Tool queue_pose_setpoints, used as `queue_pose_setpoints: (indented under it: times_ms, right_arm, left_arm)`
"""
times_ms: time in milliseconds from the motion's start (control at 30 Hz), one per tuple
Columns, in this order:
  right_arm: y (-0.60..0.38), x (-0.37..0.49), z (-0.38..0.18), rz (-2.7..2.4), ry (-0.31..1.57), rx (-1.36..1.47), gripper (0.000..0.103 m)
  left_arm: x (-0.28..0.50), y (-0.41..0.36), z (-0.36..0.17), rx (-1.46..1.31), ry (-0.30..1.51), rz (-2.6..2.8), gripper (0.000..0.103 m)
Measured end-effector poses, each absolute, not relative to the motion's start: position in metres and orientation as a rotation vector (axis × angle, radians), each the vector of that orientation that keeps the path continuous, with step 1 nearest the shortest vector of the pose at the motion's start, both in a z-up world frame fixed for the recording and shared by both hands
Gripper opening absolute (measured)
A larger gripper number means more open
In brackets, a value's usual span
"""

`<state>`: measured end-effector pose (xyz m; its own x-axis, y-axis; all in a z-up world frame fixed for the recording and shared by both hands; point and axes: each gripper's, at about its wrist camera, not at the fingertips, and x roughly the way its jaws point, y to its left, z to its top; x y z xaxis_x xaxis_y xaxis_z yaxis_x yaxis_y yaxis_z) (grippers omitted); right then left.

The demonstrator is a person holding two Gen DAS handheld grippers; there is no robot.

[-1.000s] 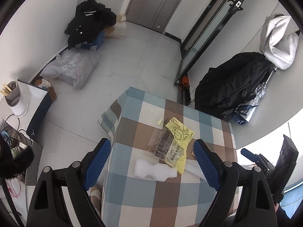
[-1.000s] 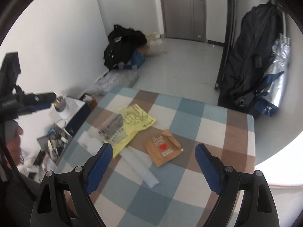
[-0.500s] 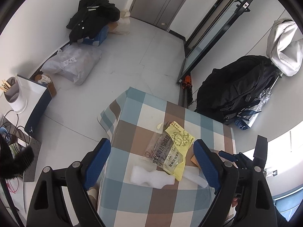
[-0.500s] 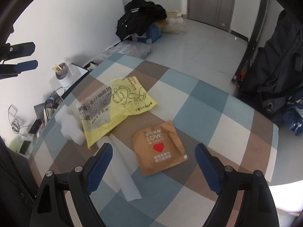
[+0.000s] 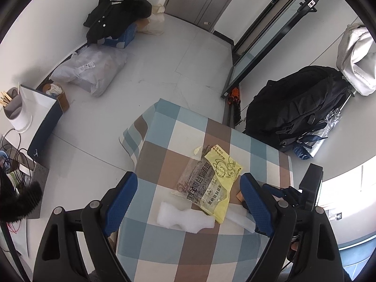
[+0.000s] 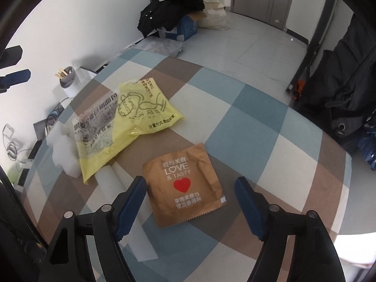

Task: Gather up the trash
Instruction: 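Lower the right gripper onto the brown LOVE & TASTY packet and grasp it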

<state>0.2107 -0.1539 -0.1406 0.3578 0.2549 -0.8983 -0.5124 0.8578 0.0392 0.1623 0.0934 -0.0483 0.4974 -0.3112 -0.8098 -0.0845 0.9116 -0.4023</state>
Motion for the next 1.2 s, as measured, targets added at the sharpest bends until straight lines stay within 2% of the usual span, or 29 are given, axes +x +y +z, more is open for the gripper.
queue_pose_setpoints:
  times_ms: [200,267,400,533,933,1200]
  right_arm:
    - [-0.149,0.206,-0.141,0.485,1.080,-0.310,0.076]
    - [-0.151,0.207,-0.141,0.475,1.078,-0.306,0.071]
    - [-0.157,0.209,-0.138,0.450,1.074,-0.288,0.053]
    - [-0.154,0.205,-0.138,0.442,1.066,-0.291,0.048]
    - [-0.171,0.202,-0.132,0.461,1.084,-0.175,0.047]
    - [-0.188,0.196,-0.120,0.477,1.069,-0.095,0.047]
  left_arm:
    - [0.162,0.093,-0.050,-0.421,1.056,-0.137,0.087]
    - [0.161,0.094,-0.050,-0.415,1.055,-0.128,0.087]
    - [0.161,0.096,-0.052,-0.422,1.056,-0.114,0.087]
    - [0.161,0.095,-0.054,-0.419,1.063,-0.108,0.087]
    - [0.162,0.088,-0.062,-0.383,1.095,-0.092,0.087]
    - [0.176,0.077,-0.061,-0.265,1.075,-0.098,0.087]
